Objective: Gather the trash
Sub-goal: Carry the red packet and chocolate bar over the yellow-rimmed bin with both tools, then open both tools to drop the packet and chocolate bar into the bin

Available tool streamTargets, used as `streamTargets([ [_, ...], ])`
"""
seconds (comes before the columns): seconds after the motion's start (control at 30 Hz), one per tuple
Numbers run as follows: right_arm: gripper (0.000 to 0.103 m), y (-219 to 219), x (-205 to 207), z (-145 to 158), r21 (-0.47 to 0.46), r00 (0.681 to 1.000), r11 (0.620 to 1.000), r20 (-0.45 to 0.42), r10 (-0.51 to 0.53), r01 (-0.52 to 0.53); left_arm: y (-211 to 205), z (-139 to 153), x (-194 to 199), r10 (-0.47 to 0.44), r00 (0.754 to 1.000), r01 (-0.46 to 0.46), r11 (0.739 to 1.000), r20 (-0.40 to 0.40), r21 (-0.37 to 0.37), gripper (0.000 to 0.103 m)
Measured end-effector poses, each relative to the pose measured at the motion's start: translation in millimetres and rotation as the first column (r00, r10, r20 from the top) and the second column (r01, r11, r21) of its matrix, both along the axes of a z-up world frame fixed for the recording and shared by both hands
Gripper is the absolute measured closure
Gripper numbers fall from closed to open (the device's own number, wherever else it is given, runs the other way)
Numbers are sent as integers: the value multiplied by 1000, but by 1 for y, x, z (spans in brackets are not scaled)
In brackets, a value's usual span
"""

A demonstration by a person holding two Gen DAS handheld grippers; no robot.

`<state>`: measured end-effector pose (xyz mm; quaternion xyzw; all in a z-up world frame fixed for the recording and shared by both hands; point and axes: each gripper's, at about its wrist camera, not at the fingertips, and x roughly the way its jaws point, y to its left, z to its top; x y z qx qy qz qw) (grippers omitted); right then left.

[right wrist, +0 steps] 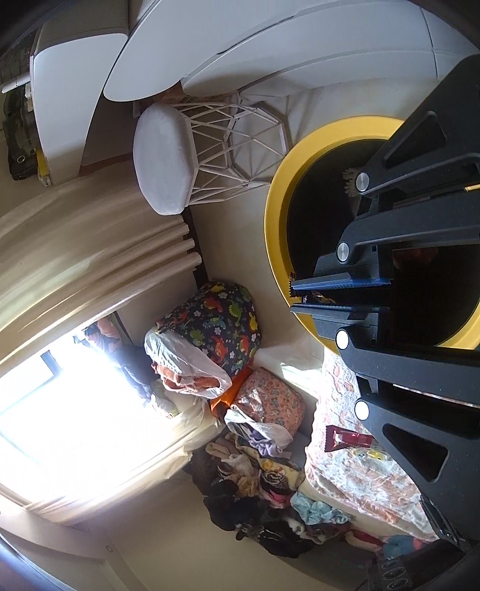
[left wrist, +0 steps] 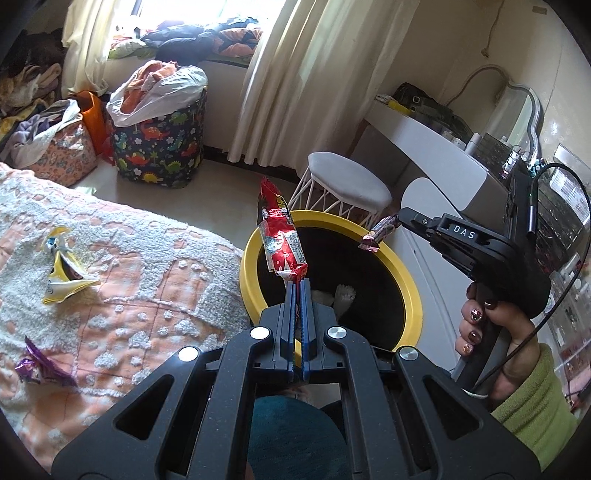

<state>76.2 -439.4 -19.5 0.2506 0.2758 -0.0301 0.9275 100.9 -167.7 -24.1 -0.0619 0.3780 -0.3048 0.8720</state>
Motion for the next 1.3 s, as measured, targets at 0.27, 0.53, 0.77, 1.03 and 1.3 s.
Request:
streamTargets([
  [0.27,96,-14,0,-11,-11,998,999,-29,-52,52,-20,-9,3,-42,999,42,999,-19,15,103],
  [0.53,96,-23,1,-20,-18,995,996,-57,-87,86,-41,-27,4,-84,995,86,996,-60,36,103],
  [0.77,96,-29,4,-29,-12,991,995,-88,-98,98,-58,-45,7,-127,986,132,990,-110,46,103],
  [1.03,96,-31,10,-37,1,989,996,-117,-85,86,-68,-60,15,-139,978,148,988,-154,51,103],
  [1.3,71,-31,10,-36,14,990,996,-108,-89,91,-66,-62,20,-128,978,134,991,-165,24,68],
])
